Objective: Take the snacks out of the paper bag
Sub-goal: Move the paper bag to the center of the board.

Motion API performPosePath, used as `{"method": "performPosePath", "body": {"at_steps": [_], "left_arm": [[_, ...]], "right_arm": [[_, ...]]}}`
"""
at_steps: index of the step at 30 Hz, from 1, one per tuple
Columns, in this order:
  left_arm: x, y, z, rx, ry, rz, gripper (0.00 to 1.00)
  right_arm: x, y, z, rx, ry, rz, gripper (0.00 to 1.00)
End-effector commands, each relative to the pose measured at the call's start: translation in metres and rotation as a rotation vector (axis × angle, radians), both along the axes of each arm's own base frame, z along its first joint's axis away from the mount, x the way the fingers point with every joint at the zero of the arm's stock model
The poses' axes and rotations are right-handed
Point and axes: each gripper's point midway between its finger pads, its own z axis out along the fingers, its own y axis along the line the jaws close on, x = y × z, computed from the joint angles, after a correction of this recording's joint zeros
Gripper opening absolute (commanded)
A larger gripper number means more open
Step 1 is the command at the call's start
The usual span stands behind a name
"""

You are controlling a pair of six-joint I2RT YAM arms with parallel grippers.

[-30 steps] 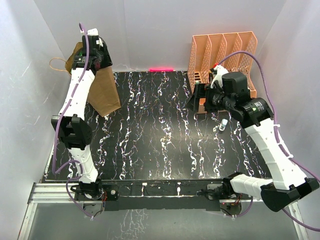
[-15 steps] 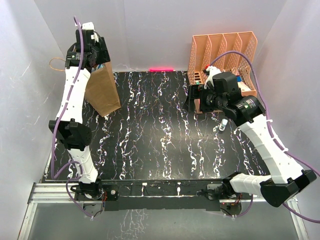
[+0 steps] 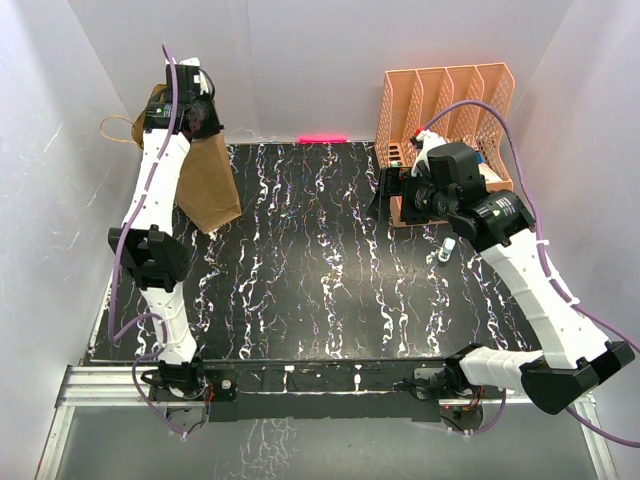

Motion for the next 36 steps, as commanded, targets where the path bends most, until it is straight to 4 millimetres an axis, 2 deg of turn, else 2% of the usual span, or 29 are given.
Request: {"method": "performPosePath", "body": {"at_steps": [1,5,9,13,16,20,26,29,31,34,36], "left_arm": [[-0.022,0.010,0.028,0.069,-0.018,-0.002,0.00],[-0.047,0.016,0.039,0.103,-0.016,-0.008,0.00],[-0.083,0.021,0.054,0.110,-0.036,-0.010,0.00],[-0.124,0.021,0.066,0.107,-0.063,-0.011,0.00],[-0.159,0.011,0.071,0.103,-0.069,-0.041,0.00],[-0.207,-0.001,0.065,0.007,-0.065,-0.069,0.00],[-0.265,-0.026,0.052,-0.091,-0.079,-0.206,0.00],[-0.282,-0.036,0.054,-0.087,-0.099,-0.271,0.00],[-0.288,-0.033,0.059,-0.046,-0.107,-0.269,0.00],[-0.291,-0.030,0.066,0.023,-0.114,-0.278,0.00],[-0.289,-0.038,0.070,0.024,-0.119,-0.323,0.00]], "right_arm": [[0.001,-0.002,0.028,0.040,-0.084,-0.019,0.98],[0.004,-0.003,0.028,0.037,-0.097,-0.025,0.98],[0.007,-0.003,0.026,0.037,-0.104,-0.032,0.98],[0.005,0.004,0.015,0.069,-0.088,-0.014,0.98],[-0.003,0.014,0.008,0.118,-0.072,0.035,0.98],[-0.015,0.025,-0.006,0.166,-0.044,0.108,0.98],[-0.028,0.040,-0.024,0.226,0.002,0.179,0.98],[-0.035,0.053,-0.030,0.273,0.062,0.196,0.98],[-0.040,0.063,-0.026,0.318,0.079,0.204,0.98],[-0.053,0.080,-0.018,0.388,0.092,0.216,0.98],[-0.063,0.092,-0.015,0.427,0.108,0.234,0.98]]}}
